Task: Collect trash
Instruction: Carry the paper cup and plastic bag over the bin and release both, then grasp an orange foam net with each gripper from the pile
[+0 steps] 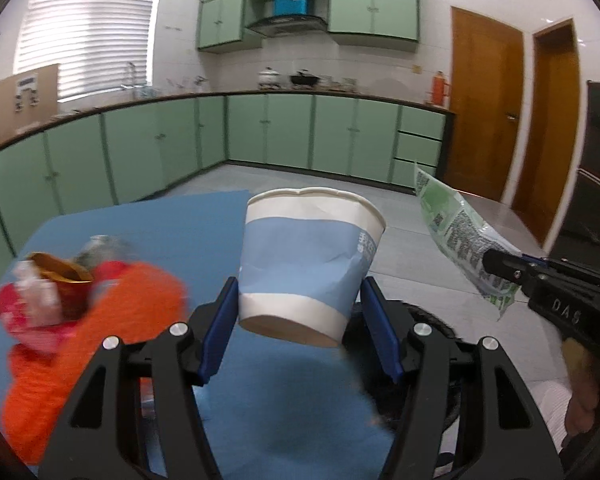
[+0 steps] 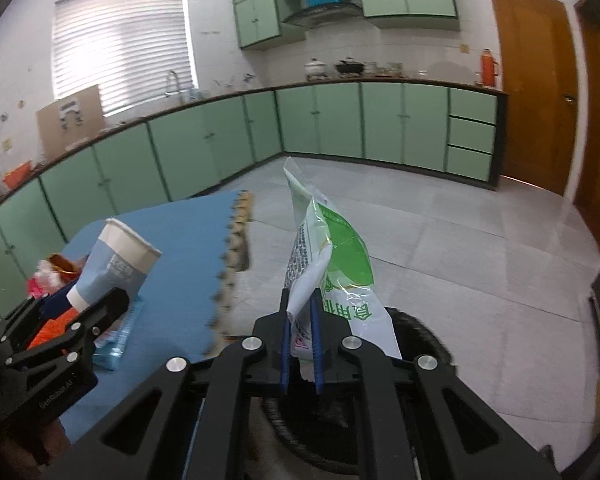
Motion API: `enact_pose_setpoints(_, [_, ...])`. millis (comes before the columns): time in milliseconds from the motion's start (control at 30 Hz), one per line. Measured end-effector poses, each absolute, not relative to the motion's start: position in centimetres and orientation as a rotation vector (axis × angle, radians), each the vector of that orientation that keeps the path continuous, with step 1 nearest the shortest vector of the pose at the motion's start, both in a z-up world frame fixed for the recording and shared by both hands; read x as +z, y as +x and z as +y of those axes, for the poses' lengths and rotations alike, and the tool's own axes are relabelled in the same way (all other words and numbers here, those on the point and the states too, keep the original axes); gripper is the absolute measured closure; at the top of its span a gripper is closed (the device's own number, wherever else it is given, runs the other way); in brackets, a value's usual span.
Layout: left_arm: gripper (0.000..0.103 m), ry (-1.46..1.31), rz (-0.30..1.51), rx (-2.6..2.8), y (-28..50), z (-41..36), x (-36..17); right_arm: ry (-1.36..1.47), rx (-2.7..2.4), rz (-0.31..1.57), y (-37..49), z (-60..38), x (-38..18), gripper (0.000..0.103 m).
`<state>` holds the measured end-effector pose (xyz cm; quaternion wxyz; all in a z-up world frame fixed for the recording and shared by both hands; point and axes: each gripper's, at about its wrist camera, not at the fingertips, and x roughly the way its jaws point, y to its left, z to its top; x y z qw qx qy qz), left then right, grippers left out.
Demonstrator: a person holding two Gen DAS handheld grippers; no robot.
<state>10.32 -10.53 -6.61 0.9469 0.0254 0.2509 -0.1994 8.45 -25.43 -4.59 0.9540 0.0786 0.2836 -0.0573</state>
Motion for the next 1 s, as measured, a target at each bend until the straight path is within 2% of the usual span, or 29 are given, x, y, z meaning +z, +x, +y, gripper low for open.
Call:
enact_pose_setpoints(233, [0.041,0.068,0.578,-0.513,12.3,-17.0,-9.4,0.176,-0.189,0.626,8.9,-29.6,-6.5,0.094])
enact_pose_setpoints(300, [0.033,0.08,0.599,-0.538,12.9,-18.4,-10.2,0.173,-0.198,0.644,9.1,-30.3,-7.2,0.094])
enact_pose_setpoints(600, [0.022,0.06,0.647,-0.552,15.2,-19.3,-12.0,0.233,-0.215,0.736,10.5,-33.7,-11.3,0.092])
enact_pose_setpoints(667, [0.02,0.062,0.637,-0.529,15.4,-18.6,-11.3,0.226,-0.206,0.762,11.0,-33.7,-11.7,0.087])
enact_pose_setpoints(733, [0.02,0.064,0.626,-0.501,15.5,-17.8,-11.0,0.227,-0.211,0.763,10.8,-33.4,-12.0,0.057])
enact_pose_setpoints(867, [0.018,0.062,0.609,-0.453,14.9,-16.0,-10.2,0.23,-0.22,0.748,10.7,-33.0,-11.7,0.046])
enact_pose_setpoints(933, [0.016,0.063,0.596,-0.435,14.3,-14.9,-9.4,0.23,-0.217,0.736,10.6,-32.4,-11.2,0.034])
enact_pose_setpoints(1000, [0.015,0.068,0.568,-0.405,13.6,-13.4,-8.5,0.217,-0.213,0.715,10.4,-31.6,-10.4,0.028])
